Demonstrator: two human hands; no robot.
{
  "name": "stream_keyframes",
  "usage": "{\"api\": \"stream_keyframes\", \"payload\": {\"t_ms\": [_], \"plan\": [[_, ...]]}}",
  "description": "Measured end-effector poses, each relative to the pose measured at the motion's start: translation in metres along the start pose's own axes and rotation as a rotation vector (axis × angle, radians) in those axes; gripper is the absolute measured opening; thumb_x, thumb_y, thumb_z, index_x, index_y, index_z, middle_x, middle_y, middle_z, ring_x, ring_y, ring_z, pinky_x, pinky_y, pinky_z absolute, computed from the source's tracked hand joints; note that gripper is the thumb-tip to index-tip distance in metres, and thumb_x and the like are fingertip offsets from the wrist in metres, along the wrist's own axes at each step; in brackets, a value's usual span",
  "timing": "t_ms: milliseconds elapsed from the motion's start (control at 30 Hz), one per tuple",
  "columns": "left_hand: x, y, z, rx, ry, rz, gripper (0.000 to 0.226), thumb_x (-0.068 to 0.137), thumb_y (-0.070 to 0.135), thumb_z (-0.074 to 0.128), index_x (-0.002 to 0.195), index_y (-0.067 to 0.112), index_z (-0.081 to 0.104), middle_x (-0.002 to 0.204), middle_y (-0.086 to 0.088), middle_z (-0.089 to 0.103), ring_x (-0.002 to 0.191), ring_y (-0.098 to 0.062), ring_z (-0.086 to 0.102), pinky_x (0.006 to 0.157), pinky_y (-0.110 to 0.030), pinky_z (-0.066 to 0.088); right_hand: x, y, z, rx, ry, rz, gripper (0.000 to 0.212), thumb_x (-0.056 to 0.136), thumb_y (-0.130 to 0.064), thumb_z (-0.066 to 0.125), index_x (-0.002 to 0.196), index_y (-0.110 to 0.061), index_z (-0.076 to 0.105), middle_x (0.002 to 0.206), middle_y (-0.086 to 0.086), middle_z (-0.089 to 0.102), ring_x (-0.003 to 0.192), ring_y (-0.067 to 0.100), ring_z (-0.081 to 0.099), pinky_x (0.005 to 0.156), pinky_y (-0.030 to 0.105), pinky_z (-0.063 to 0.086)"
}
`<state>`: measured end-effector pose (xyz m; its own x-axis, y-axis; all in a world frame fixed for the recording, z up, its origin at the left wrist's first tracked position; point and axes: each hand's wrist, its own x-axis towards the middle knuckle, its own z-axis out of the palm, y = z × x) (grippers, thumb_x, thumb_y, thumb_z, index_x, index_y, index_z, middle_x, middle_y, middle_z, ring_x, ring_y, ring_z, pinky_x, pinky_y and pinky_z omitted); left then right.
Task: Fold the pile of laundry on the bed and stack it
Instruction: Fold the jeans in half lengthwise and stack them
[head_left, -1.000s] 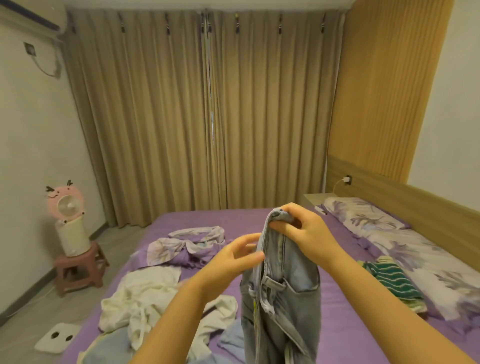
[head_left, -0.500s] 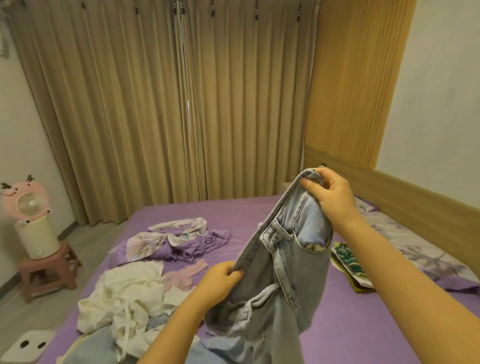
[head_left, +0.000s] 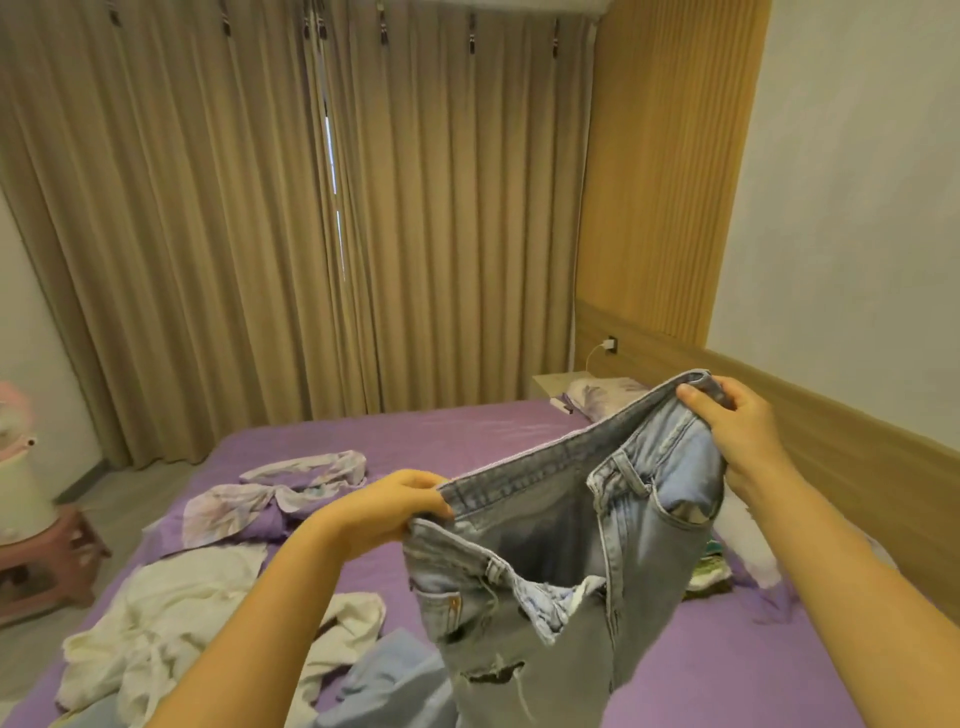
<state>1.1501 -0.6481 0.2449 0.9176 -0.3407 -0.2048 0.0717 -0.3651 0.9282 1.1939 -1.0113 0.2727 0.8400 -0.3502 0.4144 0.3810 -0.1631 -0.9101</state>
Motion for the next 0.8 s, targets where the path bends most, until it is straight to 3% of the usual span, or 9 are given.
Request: {"api": "stream_keyframes", "payload": {"t_ms": [67, 100, 200, 333, 433, 500, 567, 700, 800], "plan": [[0.018, 0.019, 0.017, -0.014, 0.202, 0.021, 0.032, 0.085, 0.009, 0.056, 0.054, 0.018, 0.057, 0.062, -0.005, 0.045, 0.054, -0.017, 0.036, 0.051, -0.027, 0.031, 0.015, 0.002, -0.020, -0.035, -0.052, -0.032, 0.009, 0.083, -0.020, 0.072, 0.077, -0.025, 0.068, 0.082, 0.000, 0.068, 0.080, 0.018, 0.062, 0.080, 0.042, 0.051], [0.027, 0.027, 0.025, -0.076, 0.285, 0.019, 0.034, 0.084, 0.011, 0.056, 0.052, 0.020, 0.052, 0.060, -0.003, 0.040, 0.050, -0.017, 0.032, 0.051, -0.027, 0.028, 0.022, 0.003, -0.030, -0.081, -0.086, -0.074, 0.009, 0.083, -0.020, 0.072, 0.077, -0.026, 0.068, 0.079, -0.001, 0.068, 0.076, 0.015, 0.061, 0.077, 0.039, 0.051], [0.050, 0.048, 0.051, -0.280, 0.418, -0.031, 0.018, 0.084, 0.022, 0.060, 0.068, 0.014, 0.056, 0.055, -0.004, 0.046, 0.043, -0.019, 0.039, 0.047, -0.025, 0.035, 0.037, 0.012, -0.057, -0.260, -0.203, -0.194, 0.009, 0.088, -0.027, 0.066, 0.082, -0.020, 0.063, 0.079, 0.004, 0.065, 0.073, 0.016, 0.058, 0.071, 0.040, 0.048], [0.071, 0.073, 0.090, -0.554, 0.417, -0.121, 0.019, 0.088, 0.026, 0.064, 0.084, 0.007, 0.063, 0.067, -0.014, 0.064, 0.051, -0.026, 0.062, 0.051, -0.029, 0.051, 0.041, 0.019, -0.071, -0.297, -0.382, -0.189, 0.004, 0.088, -0.036, 0.061, 0.090, -0.032, 0.061, 0.091, -0.012, 0.066, 0.089, 0.009, 0.062, 0.074, 0.029, 0.047], [0.086, 0.093, 0.119, -0.643, 0.359, -0.078, 0.027, 0.090, 0.034, 0.063, 0.084, 0.007, 0.062, 0.073, -0.014, 0.068, 0.060, -0.026, 0.066, 0.055, -0.032, 0.053, 0.032, 0.011, -0.056, -0.224, -0.547, -0.214, 0.023, 0.082, -0.043, 0.064, 0.104, -0.041, 0.059, 0.113, -0.027, 0.058, 0.108, -0.008, 0.051, 0.088, 0.017, 0.040], [0.093, 0.104, 0.134, -0.642, 0.356, -0.047, 0.036, 0.088, 0.041, 0.063, 0.085, 0.005, 0.064, 0.080, -0.016, 0.070, 0.067, -0.028, 0.068, 0.060, -0.034, 0.056, 0.021, 0.004, -0.044, -0.170, -0.676, -0.207, 0.037, 0.072, -0.055, 0.064, 0.107, -0.044, 0.058, 0.111, -0.038, 0.056, 0.108, -0.022, 0.044, 0.080, 0.004, 0.038], [0.095, 0.112, 0.145, -0.597, 0.386, -0.019, 0.044, 0.085, 0.047, 0.064, 0.091, 0.003, 0.066, 0.087, -0.018, 0.073, 0.075, -0.030, 0.071, 0.064, -0.036, 0.057, 0.011, 0.003, -0.034, -0.161, -0.790, -0.189, 0.043, 0.067, -0.062, 0.066, 0.107, -0.046, 0.059, 0.112, -0.038, 0.055, 0.110, -0.025, 0.040, 0.079, 0.002, 0.038], [0.087, 0.113, 0.157, -0.533, 0.372, 0.099, 0.061, 0.075, 0.045, 0.074, 0.113, 0.001, 0.057, 0.108, -0.021, 0.068, 0.092, -0.030, 0.070, 0.071, -0.038, 0.057, 0.000, 0.011, -0.023, -0.150, -0.772, -0.249, 0.031, 0.076, -0.040, 0.076, 0.103, -0.035, 0.062, 0.107, -0.022, 0.063, 0.102, -0.010, 0.054, 0.079, 0.008, 0.042], [0.078, 0.098, 0.159, -0.508, 0.291, 0.256, 0.090, 0.073, 0.011, 0.079, 0.147, 0.024, 0.030, 0.133, -0.010, 0.055, 0.115, -0.026, 0.060, 0.087, -0.039, 0.053, 0.000, 0.019, -0.022, -0.062, -0.680, -0.225, 0.017, 0.080, -0.026, 0.075, 0.094, -0.026, 0.066, 0.093, -0.014, 0.068, 0.089, -0.002, 0.060, 0.075, 0.017, 0.048]]}}
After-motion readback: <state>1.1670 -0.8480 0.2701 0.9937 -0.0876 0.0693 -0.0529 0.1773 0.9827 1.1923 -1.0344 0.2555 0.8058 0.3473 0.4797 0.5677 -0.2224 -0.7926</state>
